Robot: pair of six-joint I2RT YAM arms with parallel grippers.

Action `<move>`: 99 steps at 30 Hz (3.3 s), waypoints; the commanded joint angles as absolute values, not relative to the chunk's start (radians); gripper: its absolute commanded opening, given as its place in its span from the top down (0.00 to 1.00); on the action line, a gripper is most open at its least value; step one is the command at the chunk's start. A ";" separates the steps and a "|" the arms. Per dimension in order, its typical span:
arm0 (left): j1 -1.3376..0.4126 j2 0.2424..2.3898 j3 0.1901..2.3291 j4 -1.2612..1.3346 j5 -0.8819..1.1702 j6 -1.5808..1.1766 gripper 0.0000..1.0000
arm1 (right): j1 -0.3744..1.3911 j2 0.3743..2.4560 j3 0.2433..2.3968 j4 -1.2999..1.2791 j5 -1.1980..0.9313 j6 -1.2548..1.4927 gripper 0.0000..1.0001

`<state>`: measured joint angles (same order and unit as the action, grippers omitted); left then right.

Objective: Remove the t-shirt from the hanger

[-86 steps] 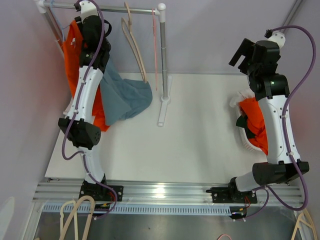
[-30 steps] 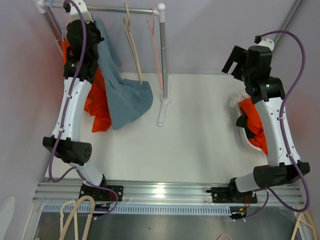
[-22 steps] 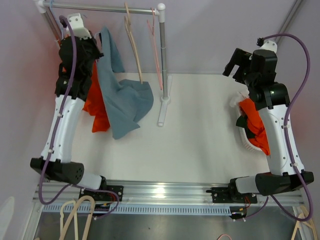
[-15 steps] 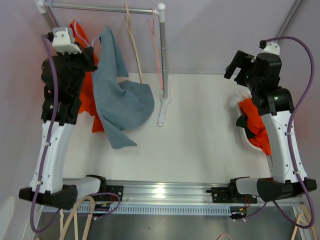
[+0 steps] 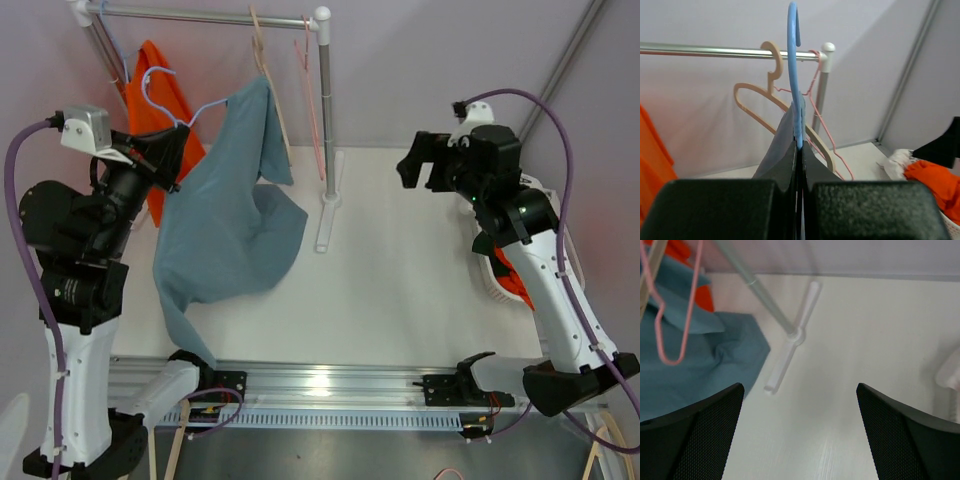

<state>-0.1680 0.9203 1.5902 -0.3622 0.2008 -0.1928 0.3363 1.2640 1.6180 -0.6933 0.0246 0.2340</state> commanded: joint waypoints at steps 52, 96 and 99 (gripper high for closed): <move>-0.476 1.180 1.715 -0.425 -0.896 -0.276 0.99 | 1.355 1.577 1.489 0.054 0.388 0.120 0.74; -0.356 1.329 2.073 -0.873 -0.489 -0.457 0.99 | 1.359 1.293 1.213 -0.092 0.568 0.230 1.00; -0.368 1.188 1.938 -0.917 -0.396 -0.457 0.99 | 1.263 1.357 1.285 -0.132 0.540 0.210 1.00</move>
<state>-0.3557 1.3235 1.9976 -0.8589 -0.5186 -0.4110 1.3308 1.3258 1.1870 -0.1543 0.5804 0.2485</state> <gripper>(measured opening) 0.013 0.012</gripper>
